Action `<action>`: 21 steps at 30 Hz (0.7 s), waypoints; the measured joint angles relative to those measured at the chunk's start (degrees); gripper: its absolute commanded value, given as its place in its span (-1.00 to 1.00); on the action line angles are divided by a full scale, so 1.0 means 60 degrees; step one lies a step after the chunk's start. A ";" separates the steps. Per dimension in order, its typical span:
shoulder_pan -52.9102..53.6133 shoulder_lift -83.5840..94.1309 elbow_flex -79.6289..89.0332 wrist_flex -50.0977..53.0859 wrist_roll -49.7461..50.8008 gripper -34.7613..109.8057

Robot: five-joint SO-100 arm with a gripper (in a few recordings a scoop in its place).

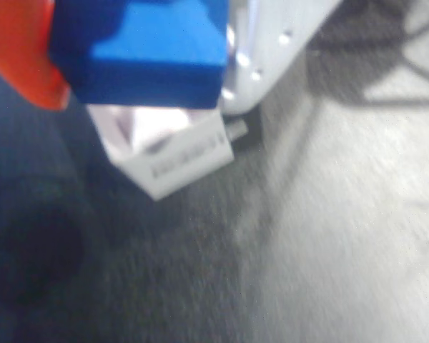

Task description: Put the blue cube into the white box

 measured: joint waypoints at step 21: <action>0.2563 0.0718 0.1670 -0.0762 -0.0264 -0.51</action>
